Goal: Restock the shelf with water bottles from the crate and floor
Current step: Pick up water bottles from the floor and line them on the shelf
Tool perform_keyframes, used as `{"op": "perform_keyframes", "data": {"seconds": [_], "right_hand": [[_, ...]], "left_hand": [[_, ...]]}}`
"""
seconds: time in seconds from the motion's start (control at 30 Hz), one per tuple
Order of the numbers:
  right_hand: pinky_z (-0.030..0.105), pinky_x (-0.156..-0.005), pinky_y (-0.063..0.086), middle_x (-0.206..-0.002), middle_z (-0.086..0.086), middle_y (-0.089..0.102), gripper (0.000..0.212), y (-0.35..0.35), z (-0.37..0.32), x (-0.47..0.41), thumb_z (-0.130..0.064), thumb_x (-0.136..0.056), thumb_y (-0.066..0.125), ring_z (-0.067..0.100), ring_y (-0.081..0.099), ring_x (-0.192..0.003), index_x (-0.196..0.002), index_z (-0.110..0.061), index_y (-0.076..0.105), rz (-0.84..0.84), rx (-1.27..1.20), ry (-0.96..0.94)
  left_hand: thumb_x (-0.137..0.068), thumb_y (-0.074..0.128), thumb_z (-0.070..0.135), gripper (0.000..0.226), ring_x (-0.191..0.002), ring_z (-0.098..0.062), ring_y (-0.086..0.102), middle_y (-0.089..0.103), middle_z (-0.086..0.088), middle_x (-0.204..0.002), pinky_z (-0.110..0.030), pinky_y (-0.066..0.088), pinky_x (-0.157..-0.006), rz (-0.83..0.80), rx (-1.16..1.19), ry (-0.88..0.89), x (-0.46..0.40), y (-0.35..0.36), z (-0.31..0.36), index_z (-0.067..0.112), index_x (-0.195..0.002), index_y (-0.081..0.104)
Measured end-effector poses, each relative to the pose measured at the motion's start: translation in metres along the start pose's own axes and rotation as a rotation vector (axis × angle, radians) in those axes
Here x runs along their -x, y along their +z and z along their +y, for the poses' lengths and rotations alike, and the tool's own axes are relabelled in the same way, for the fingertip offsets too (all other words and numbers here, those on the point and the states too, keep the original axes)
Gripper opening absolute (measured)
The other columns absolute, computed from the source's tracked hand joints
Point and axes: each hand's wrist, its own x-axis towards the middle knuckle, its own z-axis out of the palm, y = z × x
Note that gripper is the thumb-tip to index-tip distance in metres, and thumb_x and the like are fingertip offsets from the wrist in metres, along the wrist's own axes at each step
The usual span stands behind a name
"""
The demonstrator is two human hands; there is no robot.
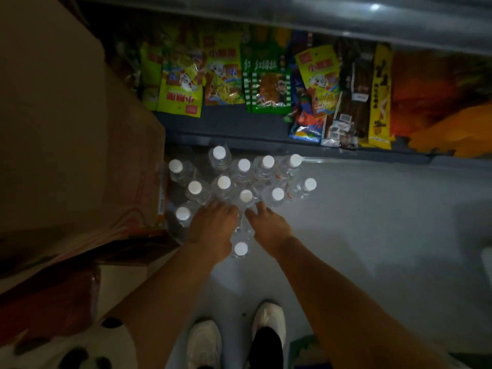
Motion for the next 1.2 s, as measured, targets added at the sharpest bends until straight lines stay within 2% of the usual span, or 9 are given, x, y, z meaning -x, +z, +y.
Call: {"op": "perform_keyframes", "data": {"seconds": [0.3, 0.43, 0.53, 0.67, 0.73, 0.87, 0.93, 1.07, 1.2], "right_hand": [[0.037, -0.084, 0.046, -0.133, 0.014, 0.04, 0.052, -0.18, -0.008, 0.143, -0.012, -0.088, 0.058, 0.034, 0.051, -0.114, -0.136, -0.013, 0.041, 0.067, -0.086, -0.059], [0.036, -0.087, 0.046, -0.13, 0.012, 0.043, 0.05, -0.286, -0.015, 0.222, -0.02, -0.086, 0.064, 0.033, 0.053, -0.113, -0.132, -0.015, 0.045, 0.146, -0.067, -0.108], [0.04, -0.085, 0.049, -0.12, 0.01, 0.051, 0.044, -0.367, -0.025, 0.282, -0.023, -0.08, 0.07, 0.03, 0.057, -0.106, -0.121, -0.012, 0.055, 0.236, -0.021, -0.176], [0.038, -0.068, 0.049, -0.086, 0.006, 0.06, 0.028, -0.473, -0.049, 0.357, -0.023, -0.067, 0.071, 0.025, 0.057, -0.08, -0.09, -0.009, 0.063, 0.339, -0.027, -0.283], [0.037, -0.065, 0.048, -0.08, 0.007, 0.064, 0.025, -0.518, -0.061, 0.391, -0.026, -0.062, 0.067, 0.026, 0.059, -0.075, -0.082, -0.01, 0.064, 0.414, -0.014, -0.315], [0.025, -0.063, 0.04, -0.087, -0.002, 0.064, 0.023, -0.596, -0.087, 0.454, -0.018, -0.069, 0.077, 0.015, 0.056, -0.08, -0.09, -0.017, 0.066, 0.512, -0.035, -0.305], [0.02, -0.062, 0.04, -0.089, -0.005, 0.063, 0.025, -0.628, -0.098, 0.481, -0.02, -0.071, 0.076, 0.011, 0.054, -0.08, -0.094, -0.017, 0.067, 0.551, -0.025, -0.313], [0.026, -0.065, 0.044, -0.082, -0.004, 0.062, 0.018, -0.683, -0.113, 0.526, -0.017, -0.074, 0.074, 0.01, 0.056, -0.075, -0.089, -0.014, 0.067, 0.657, -0.082, -0.349], [0.022, -0.064, 0.044, -0.08, -0.004, 0.061, 0.025, -0.726, -0.118, 0.559, -0.013, -0.075, 0.076, 0.002, 0.053, -0.068, -0.096, -0.01, 0.062, 0.746, -0.324, -0.403]], "left_hand": [[-0.084, 0.066, 0.018, 0.047, -0.12, -0.023, 0.048, 0.051, -0.005, -0.129, -0.033, 0.044, -0.097, 0.034, 0.166, 0.051, 0.09, -0.138, 0.021, 0.016, -0.127, 0.046], [-0.08, 0.07, 0.02, 0.063, -0.129, -0.026, 0.043, 0.045, -0.006, -0.135, -0.038, 0.041, -0.101, 0.048, 0.253, 0.087, 0.141, -0.215, 0.029, 0.015, -0.136, 0.041], [-0.077, 0.076, 0.029, 0.065, -0.129, -0.027, 0.043, 0.046, -0.007, -0.135, -0.037, 0.041, -0.101, 0.099, 0.305, 0.16, 0.183, -0.275, 0.035, 0.014, -0.133, 0.044], [-0.055, 0.08, 0.057, 0.088, -0.123, -0.016, 0.05, 0.052, 0.004, -0.133, -0.039, 0.047, -0.098, 0.176, 0.492, 0.305, 0.225, -0.341, 0.038, 0.029, -0.132, 0.047], [-0.055, 0.083, 0.047, 0.086, -0.119, -0.01, 0.053, 0.055, 0.008, -0.132, -0.036, 0.047, -0.099, 0.219, 0.608, 0.349, 0.252, -0.379, 0.042, 0.029, -0.131, 0.048], [-0.061, 0.089, 0.021, 0.079, -0.111, -0.002, 0.06, 0.063, 0.013, -0.122, -0.03, 0.048, -0.1, 0.264, 0.766, 0.444, 0.304, -0.448, 0.048, 0.027, -0.13, 0.051], [-0.061, 0.088, 0.02, 0.078, -0.11, -0.002, 0.061, 0.065, 0.012, -0.12, -0.034, 0.048, -0.101, 0.292, 0.819, 0.463, 0.329, -0.48, 0.047, 0.026, -0.13, 0.052], [-0.059, 0.089, 0.024, 0.066, -0.099, -0.008, 0.067, 0.07, 0.01, -0.107, -0.035, 0.054, -0.09, 0.368, 0.864, 0.482, 0.378, -0.544, 0.048, 0.028, -0.117, 0.059], [-0.066, 0.087, 0.007, 0.052, -0.085, 0.011, 0.065, 0.069, 0.016, -0.096, -0.01, 0.05, -0.075, 0.455, 0.863, 0.508, 0.42, -0.602, 0.045, 0.024, -0.107, 0.061]]}}
